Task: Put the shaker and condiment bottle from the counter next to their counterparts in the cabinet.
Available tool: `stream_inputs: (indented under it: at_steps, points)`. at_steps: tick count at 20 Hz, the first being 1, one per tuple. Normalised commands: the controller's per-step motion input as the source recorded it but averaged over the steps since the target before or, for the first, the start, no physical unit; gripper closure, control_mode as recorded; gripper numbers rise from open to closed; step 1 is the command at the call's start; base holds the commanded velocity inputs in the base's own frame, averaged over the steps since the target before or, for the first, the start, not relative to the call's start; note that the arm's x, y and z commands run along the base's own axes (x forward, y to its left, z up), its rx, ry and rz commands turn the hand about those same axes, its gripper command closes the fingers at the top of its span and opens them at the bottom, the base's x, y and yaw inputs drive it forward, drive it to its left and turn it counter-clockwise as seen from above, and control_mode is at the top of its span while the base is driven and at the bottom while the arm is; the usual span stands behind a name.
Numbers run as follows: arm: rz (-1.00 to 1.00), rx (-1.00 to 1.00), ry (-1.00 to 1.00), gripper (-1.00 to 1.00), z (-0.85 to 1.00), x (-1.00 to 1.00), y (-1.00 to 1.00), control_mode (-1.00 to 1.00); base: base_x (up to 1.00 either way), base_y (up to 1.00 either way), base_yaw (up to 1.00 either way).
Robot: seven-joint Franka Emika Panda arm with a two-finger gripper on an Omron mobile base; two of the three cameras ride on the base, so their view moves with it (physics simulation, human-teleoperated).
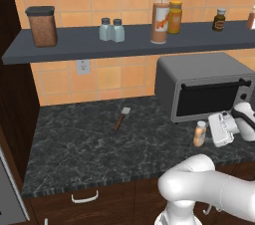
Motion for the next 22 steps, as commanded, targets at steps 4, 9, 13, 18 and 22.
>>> stream_inputs:
  at_steps: [4,9,13,18,22]
  points:
    - [0.00,0.00,0.02,-1.00,0.00,0.08,0.07,-1.00,0.00,0.00,0.00]
    - [0.00,0.00,0.02,-1.00,0.00,0.02,0.08,-1.00,0.00,0.00,0.00]
    - [0.00,0.00,0.01,-1.00,0.00,0.00,0.11,-1.00,0.00,0.00,0.00]
    - [0.00,0.00,0.00,-1.00,0.00,0.00,0.12,-1.00,0.00,0.00,0.00]
    - [0.00,0.00,0.02,1.00,-0.01,0.00,0.06,-1.00,0.00,0.00,0.00]
